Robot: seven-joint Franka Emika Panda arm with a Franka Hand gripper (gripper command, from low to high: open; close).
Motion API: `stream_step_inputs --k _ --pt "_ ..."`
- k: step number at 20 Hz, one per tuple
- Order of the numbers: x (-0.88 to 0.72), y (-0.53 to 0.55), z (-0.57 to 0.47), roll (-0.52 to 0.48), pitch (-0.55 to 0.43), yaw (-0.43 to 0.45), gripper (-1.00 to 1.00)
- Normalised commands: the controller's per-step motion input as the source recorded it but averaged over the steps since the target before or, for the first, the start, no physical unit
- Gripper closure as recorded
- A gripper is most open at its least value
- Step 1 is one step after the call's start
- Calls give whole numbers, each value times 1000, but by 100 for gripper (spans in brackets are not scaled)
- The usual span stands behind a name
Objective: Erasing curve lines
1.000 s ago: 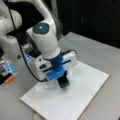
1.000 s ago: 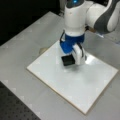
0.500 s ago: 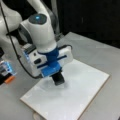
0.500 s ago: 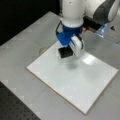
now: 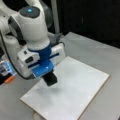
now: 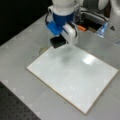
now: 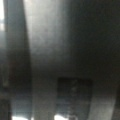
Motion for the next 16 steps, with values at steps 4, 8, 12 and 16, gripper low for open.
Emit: stream_step_inputs --k 4,8,12,16 --pt "257 -381 139 -24 251 450 100" --pt "298 -446 99 -9 268 409 100" --pt "337 -445 108 -25 255 334 100" --pt "305 -413 89 -36 230 271 100"
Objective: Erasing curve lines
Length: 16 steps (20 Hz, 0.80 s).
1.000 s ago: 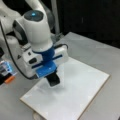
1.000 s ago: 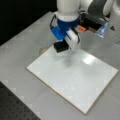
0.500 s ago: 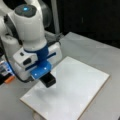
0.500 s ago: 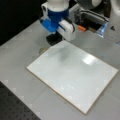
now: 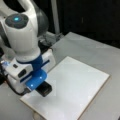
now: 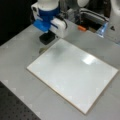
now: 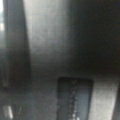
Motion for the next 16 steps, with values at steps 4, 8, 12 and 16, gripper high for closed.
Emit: stream_step_inputs --k 4,8,12,16 --pt "277 -377 41 -40 202 247 100" --pt "301 -371 -18 -28 167 242 100" --pt "332 -356 -57 -7 123 222 100" --pt "313 -298 -111 31 78 151 100"
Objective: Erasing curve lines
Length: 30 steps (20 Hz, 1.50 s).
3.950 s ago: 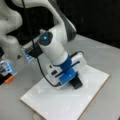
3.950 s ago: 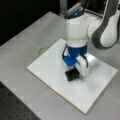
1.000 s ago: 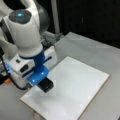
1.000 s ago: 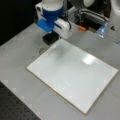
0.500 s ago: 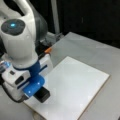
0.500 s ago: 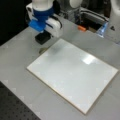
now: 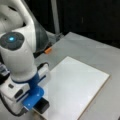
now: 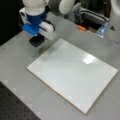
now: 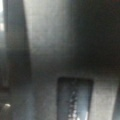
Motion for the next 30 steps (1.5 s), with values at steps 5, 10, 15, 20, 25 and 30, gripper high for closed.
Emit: stream_step_inputs --k 5,10,15,20,25,30 --pt "245 -248 -129 62 22 81 100" --pt "139 -209 -140 127 -19 23 100" --pt "35 -164 -120 177 -40 -24 100" --pt "-21 -147 -157 192 -62 -25 100" --pt "-74 -89 -180 171 -98 -29 100" --pt "-133 15 -171 129 -138 -30 100"
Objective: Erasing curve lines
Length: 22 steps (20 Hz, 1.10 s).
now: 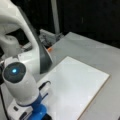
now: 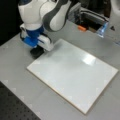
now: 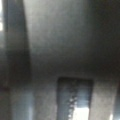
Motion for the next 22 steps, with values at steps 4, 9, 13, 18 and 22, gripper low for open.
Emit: stream_step_inputs --k 4,9,13,18,22 --pt "-134 67 -166 94 -190 -41 100" --pt "-158 60 -120 45 -199 -43 -100" --pt "-160 45 -69 35 -190 -34 -100" --pt "-161 43 -50 31 -170 -20 -100" --pt "-205 12 102 4 -65 36 -100"
